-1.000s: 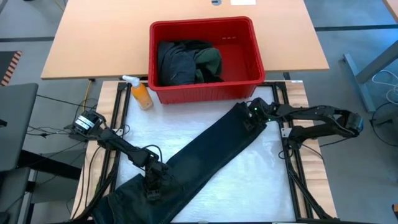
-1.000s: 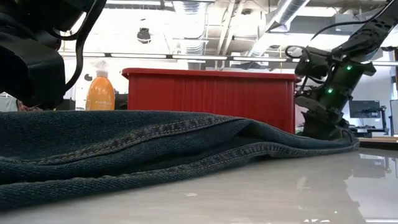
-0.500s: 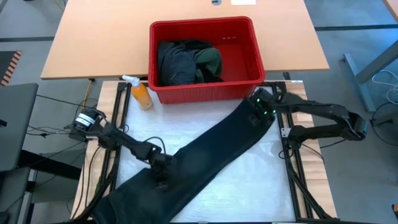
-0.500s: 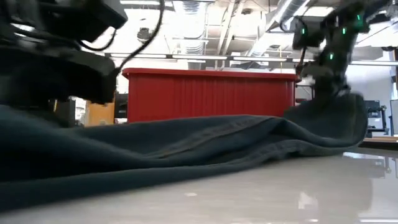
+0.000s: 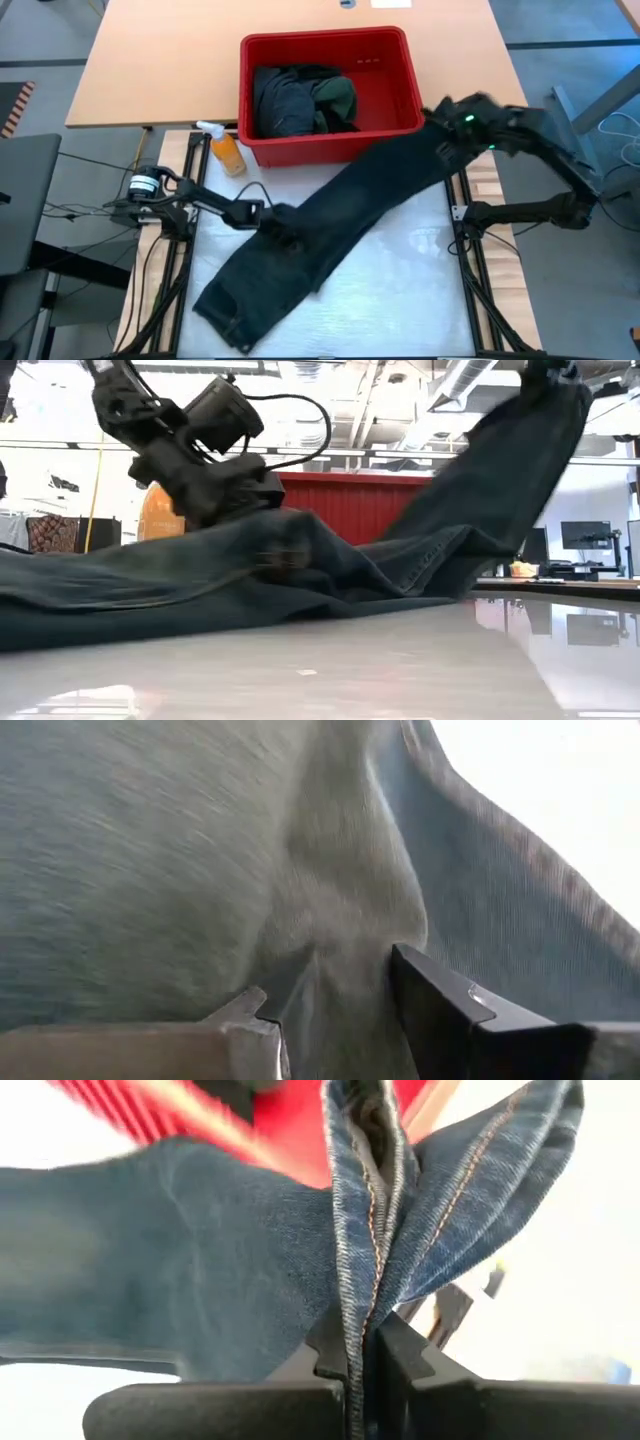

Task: Fold Laundry from Bin
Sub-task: Fold the blue pants

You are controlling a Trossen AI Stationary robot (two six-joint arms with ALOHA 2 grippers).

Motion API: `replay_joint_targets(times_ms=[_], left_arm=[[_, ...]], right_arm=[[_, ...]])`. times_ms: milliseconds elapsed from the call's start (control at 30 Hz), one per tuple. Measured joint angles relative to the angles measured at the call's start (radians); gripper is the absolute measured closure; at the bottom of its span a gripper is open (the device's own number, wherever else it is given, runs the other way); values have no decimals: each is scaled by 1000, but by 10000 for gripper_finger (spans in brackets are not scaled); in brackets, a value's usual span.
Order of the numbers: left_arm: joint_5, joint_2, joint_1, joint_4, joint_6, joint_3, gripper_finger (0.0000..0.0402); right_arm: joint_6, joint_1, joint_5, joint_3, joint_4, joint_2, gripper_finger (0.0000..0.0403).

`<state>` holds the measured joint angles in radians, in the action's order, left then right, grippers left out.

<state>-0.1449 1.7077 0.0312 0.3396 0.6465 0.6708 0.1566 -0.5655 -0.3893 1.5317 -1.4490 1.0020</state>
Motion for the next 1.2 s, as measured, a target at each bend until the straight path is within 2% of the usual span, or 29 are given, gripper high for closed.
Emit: replay_joint_targets(times_ms=[100,233,300,367,500,700,800,900,1000,1067,1200], left_arm=[[-50,0,61,68,12,3,278],[-285,0,92,74,-11,33,278],[-335,-1,79,72,-40,52,278],[-317,-1,58,64,-77,76,278],[-210,26,24,70,-162,151,278],[-49,152,19,66,-261,331,278],[-12,244,21,39,-307,447,278],[-28,358,20,22,-342,583,278],[-112,491,20,14,-343,753,278],[-175,578,15,-20,-313,874,278],[-231,702,12,-118,-260,1094,278]], right_arm=[[-32,2,53,110,-3,0,366],[-38,2,98,211,-6,6,366],[-38,3,105,241,-7,6,366],[-42,2,116,266,-6,6,365],[-58,2,161,311,7,9,364],[-79,2,251,401,49,35,363],[-78,2,303,471,49,59,362],[-67,2,359,556,53,90,362],[-50,2,404,644,47,125,362],[-33,2,440,696,43,145,362],[14,2,521,761,24,173,361]])
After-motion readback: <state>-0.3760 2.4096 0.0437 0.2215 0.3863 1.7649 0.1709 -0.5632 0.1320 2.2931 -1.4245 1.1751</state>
